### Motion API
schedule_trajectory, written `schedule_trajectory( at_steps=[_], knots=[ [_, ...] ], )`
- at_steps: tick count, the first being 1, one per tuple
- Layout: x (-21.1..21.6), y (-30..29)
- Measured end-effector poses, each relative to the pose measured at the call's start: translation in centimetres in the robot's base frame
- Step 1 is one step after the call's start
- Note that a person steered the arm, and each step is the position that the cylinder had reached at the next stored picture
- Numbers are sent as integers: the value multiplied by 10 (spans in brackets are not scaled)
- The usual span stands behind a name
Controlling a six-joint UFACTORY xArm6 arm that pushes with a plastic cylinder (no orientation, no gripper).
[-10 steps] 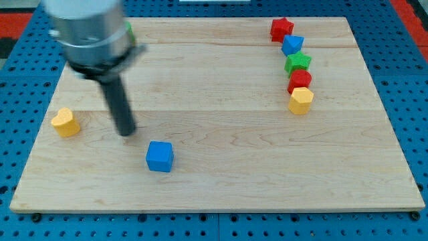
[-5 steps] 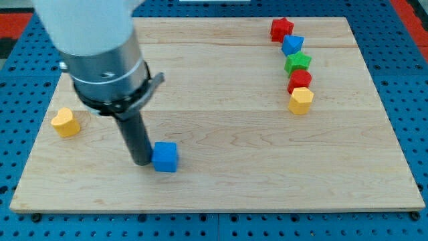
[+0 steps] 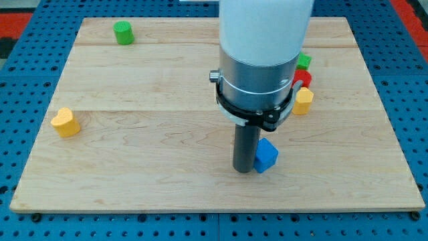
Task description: Slide blue cube towards yellow hexagon
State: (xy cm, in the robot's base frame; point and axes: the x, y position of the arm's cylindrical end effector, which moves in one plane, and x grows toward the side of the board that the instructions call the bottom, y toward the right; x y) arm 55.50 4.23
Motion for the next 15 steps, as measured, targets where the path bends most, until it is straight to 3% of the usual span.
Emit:
schedule_trajectory(
  at_steps=[6,9,11,15],
  knots=[
    [-35,68],
    [9,101],
    [-34,88],
    [-46,95]
  ],
)
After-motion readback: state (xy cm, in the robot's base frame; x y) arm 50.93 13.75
